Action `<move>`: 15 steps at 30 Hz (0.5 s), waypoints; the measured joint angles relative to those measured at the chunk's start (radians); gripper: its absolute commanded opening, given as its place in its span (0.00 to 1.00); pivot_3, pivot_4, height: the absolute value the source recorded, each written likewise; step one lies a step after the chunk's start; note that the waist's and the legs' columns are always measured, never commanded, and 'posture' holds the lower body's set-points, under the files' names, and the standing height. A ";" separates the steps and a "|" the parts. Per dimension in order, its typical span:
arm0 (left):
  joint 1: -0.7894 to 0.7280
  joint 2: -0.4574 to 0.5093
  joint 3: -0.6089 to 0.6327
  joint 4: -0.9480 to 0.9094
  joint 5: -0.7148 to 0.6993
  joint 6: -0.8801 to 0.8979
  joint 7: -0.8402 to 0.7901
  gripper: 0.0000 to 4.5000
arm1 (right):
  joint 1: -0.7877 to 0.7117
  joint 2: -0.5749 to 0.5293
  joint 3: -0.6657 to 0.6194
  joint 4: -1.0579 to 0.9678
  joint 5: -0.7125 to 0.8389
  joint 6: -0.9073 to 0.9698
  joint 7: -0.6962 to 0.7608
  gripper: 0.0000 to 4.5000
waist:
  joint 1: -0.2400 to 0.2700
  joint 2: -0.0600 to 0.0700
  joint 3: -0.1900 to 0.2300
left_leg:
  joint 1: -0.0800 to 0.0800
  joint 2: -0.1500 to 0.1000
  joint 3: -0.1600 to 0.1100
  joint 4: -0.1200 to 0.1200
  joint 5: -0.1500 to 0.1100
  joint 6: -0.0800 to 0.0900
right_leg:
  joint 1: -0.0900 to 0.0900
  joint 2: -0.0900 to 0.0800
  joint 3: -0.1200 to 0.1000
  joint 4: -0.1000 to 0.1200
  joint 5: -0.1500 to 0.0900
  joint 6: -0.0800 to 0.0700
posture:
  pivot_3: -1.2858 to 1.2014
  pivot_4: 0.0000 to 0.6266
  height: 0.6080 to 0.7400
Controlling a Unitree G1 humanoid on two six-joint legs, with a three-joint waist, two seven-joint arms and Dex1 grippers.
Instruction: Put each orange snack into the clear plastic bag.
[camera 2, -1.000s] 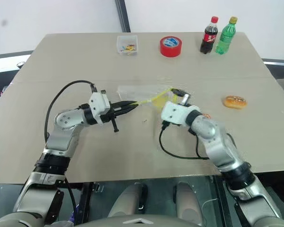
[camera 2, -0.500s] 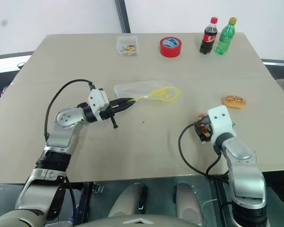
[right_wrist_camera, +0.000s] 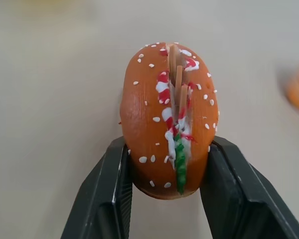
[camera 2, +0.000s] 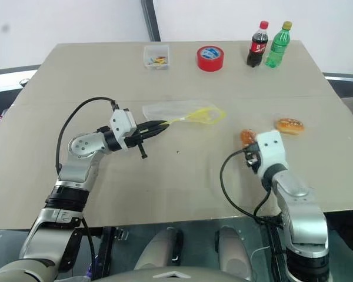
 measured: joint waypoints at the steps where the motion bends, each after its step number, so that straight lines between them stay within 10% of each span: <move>1: 0.000 0.000 0.000 -0.004 0.000 0.002 0.000 0.00 | -0.028 -0.007 0.021 0.000 0.018 -0.013 0.013 0.42 | 0.000 0.000 0.000 | 0.000 0.000 0.000 0.000 0.000 0.000 | 0.000 0.000 0.000 0.000 0.000 0.000 | 0.52 0.24 1.00; 15: 0.056 -0.005 -0.023 -0.092 0.000 -0.006 -0.022 0.00 | -0.288 -0.141 0.227 0.240 0.084 -0.123 0.129 0.42 | 0.003 0.000 0.000 | -0.001 0.000 -0.001 0.000 0.000 0.000 | 0.000 -0.001 -0.002 -0.001 0.000 0.000 | 0.52 0.24 1.00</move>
